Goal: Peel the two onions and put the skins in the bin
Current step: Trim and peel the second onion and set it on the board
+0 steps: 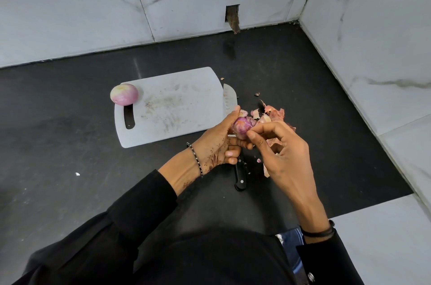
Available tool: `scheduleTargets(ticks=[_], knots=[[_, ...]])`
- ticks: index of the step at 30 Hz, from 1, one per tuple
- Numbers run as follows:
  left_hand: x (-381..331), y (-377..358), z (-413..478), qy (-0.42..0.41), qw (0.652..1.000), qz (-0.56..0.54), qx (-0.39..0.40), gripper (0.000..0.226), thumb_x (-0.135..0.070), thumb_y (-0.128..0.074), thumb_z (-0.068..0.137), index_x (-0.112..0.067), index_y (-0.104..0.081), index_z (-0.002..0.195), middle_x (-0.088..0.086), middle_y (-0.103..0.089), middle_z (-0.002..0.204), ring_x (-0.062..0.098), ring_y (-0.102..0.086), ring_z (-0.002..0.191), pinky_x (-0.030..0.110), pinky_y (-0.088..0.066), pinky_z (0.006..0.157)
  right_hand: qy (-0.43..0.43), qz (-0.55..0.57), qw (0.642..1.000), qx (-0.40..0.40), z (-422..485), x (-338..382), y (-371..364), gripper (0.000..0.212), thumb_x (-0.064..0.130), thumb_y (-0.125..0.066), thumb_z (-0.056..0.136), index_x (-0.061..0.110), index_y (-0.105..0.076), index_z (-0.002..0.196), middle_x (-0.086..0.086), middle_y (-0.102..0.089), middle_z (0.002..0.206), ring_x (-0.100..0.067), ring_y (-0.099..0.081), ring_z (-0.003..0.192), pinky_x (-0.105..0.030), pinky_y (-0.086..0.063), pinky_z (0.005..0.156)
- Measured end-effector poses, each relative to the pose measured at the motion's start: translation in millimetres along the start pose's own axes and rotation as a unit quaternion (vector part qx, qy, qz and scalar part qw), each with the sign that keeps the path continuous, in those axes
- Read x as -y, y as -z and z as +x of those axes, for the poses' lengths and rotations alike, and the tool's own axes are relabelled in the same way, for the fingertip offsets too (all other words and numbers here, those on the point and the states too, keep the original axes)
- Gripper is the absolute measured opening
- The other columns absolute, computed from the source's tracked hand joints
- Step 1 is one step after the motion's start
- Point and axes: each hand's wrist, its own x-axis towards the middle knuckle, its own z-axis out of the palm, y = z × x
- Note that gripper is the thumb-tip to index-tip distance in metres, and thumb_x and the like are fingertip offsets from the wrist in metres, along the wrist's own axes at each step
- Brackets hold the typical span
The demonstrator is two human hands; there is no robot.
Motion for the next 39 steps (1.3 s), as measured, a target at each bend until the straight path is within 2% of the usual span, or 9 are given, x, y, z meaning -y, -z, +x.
scheduleTargets(ticks=[4,8,15,20,24,26,31,34,39], knots=[[2,-3,-1,0.001,0.999,0.032,-0.026,0.069,-0.073,-0.035,0.089,-0.012,-0.065,0.078,0.008,-0.062,0.069,0.009,-0.032,0.04,0.018,-0.035,0.039,-0.003,0.006,0.999,0.043,-1,0,2,0.004,0.025,-0.071,0.096,0.023,-0.073,0.098,0.01,-0.07,0.09,-0.016,-0.068,0.092,-0.044,-0.056,0.081],[4,-8,1,-0.01,0.997,0.043,-0.064,0.067,-0.07,-0.036,0.092,-0.013,-0.063,0.07,0.004,-0.061,0.061,0.009,-0.031,0.038,0.018,-0.034,0.039,-0.007,-0.008,0.998,0.059,-3,-3,1,0.006,0.027,-0.07,0.096,0.023,-0.073,0.1,0.014,-0.07,0.094,-0.012,-0.067,0.095,-0.042,-0.056,0.082],[4,-6,3,-0.001,0.996,0.05,-0.071,0.068,-0.071,-0.035,0.092,-0.008,-0.061,0.093,-0.002,-0.048,0.051,0.007,-0.03,0.036,0.017,-0.033,0.037,-0.038,0.028,0.996,0.076,-7,0,-1,0.003,0.025,-0.071,0.096,0.026,-0.073,0.098,0.014,-0.073,0.095,-0.01,-0.069,0.097,-0.036,-0.056,0.087],[5,-1,5,0.006,0.998,0.038,-0.052,0.07,-0.072,-0.033,0.092,-0.011,-0.066,0.082,0.006,-0.06,0.066,0.009,-0.03,0.037,0.018,-0.034,0.039,-0.068,0.091,0.993,0.025,-7,1,3,0.003,0.026,-0.07,0.097,0.025,-0.072,0.099,0.008,-0.075,0.091,-0.013,-0.072,0.09,-0.037,-0.058,0.08],[6,2,5,0.027,0.998,0.027,-0.046,0.065,-0.072,-0.034,0.092,-0.014,-0.063,0.096,0.008,-0.063,0.07,0.01,-0.03,0.038,0.018,-0.032,0.04,-0.088,0.064,0.992,-0.059,-4,-5,9,0.008,0.028,-0.07,0.097,0.026,-0.073,0.103,0.008,-0.075,0.093,-0.012,-0.072,0.085,-0.035,-0.06,0.08],[6,4,5,0.034,0.998,0.019,-0.046,0.059,-0.07,-0.037,0.092,-0.015,-0.059,0.095,0.008,-0.063,0.07,0.01,-0.029,0.038,0.018,-0.032,0.041,-0.087,0.033,0.992,-0.086,-2,-9,13,0.008,0.028,-0.068,0.098,0.028,-0.073,0.104,0.01,-0.074,0.091,-0.009,-0.071,0.085,-0.027,-0.058,0.079],[4,4,5,0.036,0.999,0.004,-0.029,0.053,-0.066,-0.041,0.091,-0.015,-0.056,0.093,0.007,-0.062,0.072,0.01,-0.029,0.04,0.017,-0.03,0.041,-0.048,-0.092,0.99,-0.099,4,-24,19,0.016,0.03,-0.062,0.102,0.024,-0.074,0.109,0.012,-0.069,0.1,-0.003,-0.064,0.094,-0.013,-0.048,0.077],[4,5,4,0.028,0.999,0.015,-0.022,0.057,-0.066,-0.043,0.09,-0.014,-0.059,0.103,0.006,-0.062,0.073,0.009,-0.029,0.041,0.018,-0.031,0.042,-0.044,-0.123,0.987,-0.093,6,-29,19,0.017,0.027,-0.065,0.101,0.023,-0.076,0.112,0.01,-0.065,0.105,0.001,-0.061,0.096,-0.006,-0.044,0.078],[4,4,2,-0.001,1.0,0.02,0.0,0.056,-0.063,-0.044,0.09,-0.012,-0.059,0.108,0.004,-0.061,0.075,0.01,-0.029,0.041,0.019,-0.031,0.042,-0.022,-0.112,0.989,-0.096,3,-21,18,0.011,0.02,-0.072,0.095,0.022,-0.073,0.105,0.011,-0.068,0.097,-0.002,-0.064,0.087,-0.014,-0.05,0.074]])
